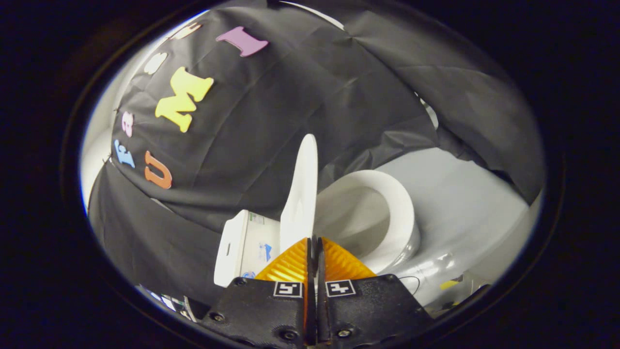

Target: Open the toilet lid.

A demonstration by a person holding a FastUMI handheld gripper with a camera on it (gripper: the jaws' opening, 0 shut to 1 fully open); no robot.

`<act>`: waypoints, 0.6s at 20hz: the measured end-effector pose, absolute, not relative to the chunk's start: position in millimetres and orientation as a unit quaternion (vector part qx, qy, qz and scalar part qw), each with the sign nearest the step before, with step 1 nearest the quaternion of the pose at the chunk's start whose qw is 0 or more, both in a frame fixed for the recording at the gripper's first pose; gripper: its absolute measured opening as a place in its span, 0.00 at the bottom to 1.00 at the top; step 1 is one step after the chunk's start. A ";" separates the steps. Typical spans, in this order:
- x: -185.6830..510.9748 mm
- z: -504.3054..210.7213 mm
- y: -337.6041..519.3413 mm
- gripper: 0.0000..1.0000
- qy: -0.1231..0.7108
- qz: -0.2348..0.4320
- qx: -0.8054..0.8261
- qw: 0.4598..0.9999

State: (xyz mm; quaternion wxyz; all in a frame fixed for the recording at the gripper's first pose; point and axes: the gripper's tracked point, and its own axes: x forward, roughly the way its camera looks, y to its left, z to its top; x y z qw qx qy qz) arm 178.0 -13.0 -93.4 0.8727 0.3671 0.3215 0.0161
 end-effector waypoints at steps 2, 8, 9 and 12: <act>178.0 -79.5 3.1 0.06 0.316 0.028 0.364 0.876; 178.5 -44.6 39.2 0.09 0.315 0.046 0.312 0.895; 179.4 -38.9 47.1 0.09 0.313 0.048 0.307 0.897; 180.2 -30.0 60.7 0.09 0.315 0.041 0.268 0.910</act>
